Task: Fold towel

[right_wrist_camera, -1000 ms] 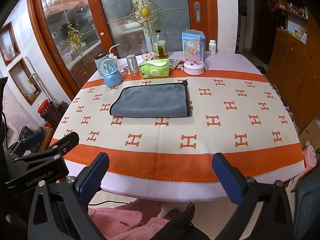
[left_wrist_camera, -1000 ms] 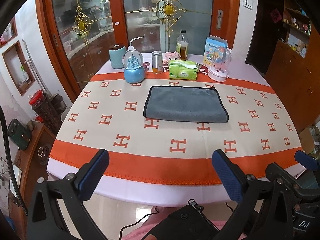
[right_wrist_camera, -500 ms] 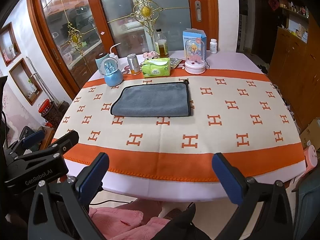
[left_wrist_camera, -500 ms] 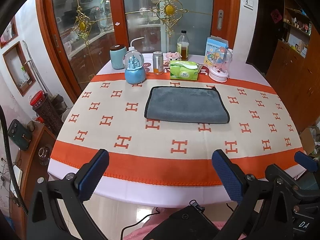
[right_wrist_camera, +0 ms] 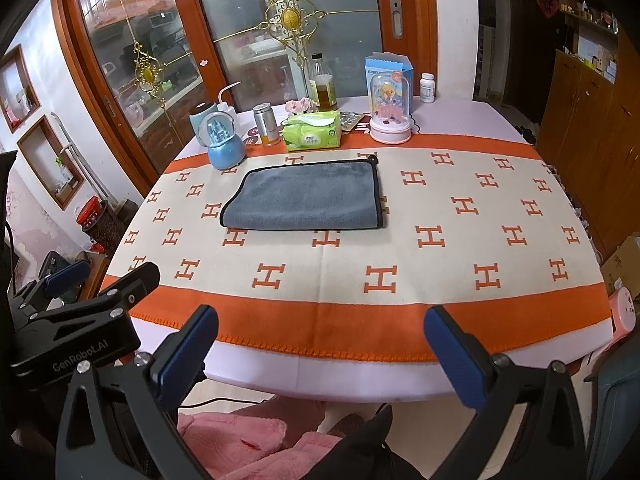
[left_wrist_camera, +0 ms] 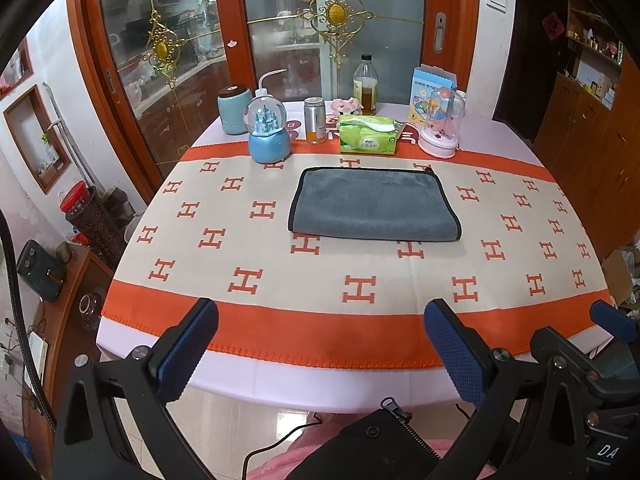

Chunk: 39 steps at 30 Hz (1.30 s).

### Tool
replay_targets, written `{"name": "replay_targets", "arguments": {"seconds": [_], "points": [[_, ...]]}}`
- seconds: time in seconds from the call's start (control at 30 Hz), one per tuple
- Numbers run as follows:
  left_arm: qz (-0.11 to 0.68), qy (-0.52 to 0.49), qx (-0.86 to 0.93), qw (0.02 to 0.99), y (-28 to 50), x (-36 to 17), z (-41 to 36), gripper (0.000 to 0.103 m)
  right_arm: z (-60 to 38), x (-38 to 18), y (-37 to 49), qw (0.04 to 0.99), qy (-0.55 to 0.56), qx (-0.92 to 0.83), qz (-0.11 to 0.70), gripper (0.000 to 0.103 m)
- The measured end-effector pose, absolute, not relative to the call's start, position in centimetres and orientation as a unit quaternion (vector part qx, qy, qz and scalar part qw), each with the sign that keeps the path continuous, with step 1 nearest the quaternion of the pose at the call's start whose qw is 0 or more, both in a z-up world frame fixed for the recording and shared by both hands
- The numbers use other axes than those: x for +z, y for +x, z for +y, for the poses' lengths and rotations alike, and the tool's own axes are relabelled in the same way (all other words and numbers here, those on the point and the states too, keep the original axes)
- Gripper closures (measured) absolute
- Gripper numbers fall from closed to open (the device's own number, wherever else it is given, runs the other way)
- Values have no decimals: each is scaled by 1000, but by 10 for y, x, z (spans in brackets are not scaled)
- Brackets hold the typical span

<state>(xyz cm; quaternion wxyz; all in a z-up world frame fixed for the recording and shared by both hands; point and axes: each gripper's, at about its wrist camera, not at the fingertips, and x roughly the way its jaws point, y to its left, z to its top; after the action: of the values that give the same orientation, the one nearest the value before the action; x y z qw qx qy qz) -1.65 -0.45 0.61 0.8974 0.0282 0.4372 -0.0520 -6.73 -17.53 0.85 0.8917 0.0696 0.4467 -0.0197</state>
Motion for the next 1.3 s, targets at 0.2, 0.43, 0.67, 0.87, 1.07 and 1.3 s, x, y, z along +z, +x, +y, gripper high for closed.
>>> {"name": "replay_targets", "arguments": {"seconds": [0.2, 0.43, 0.67, 0.87, 1.07, 1.3], "points": [[437, 28, -53, 898, -16, 5, -5, 1, -176, 9, -67, 891, 70, -20, 447, 0], [436, 27, -55, 898, -16, 5, -6, 1, -178, 9, -65, 891, 70, -19, 448, 0], [436, 27, -55, 898, -16, 6, -5, 1, -177, 8, -65, 891, 71, -19, 449, 0], [436, 27, -55, 898, -17, 5, -5, 1, -177, 9, -65, 891, 70, -19, 449, 0], [435, 27, -55, 898, -17, 5, -5, 1, -175, 5, -68, 889, 70, -20, 453, 0], [435, 27, -55, 898, -16, 6, -6, 1, -172, 3, -68, 888, 69, -20, 454, 0]]}}
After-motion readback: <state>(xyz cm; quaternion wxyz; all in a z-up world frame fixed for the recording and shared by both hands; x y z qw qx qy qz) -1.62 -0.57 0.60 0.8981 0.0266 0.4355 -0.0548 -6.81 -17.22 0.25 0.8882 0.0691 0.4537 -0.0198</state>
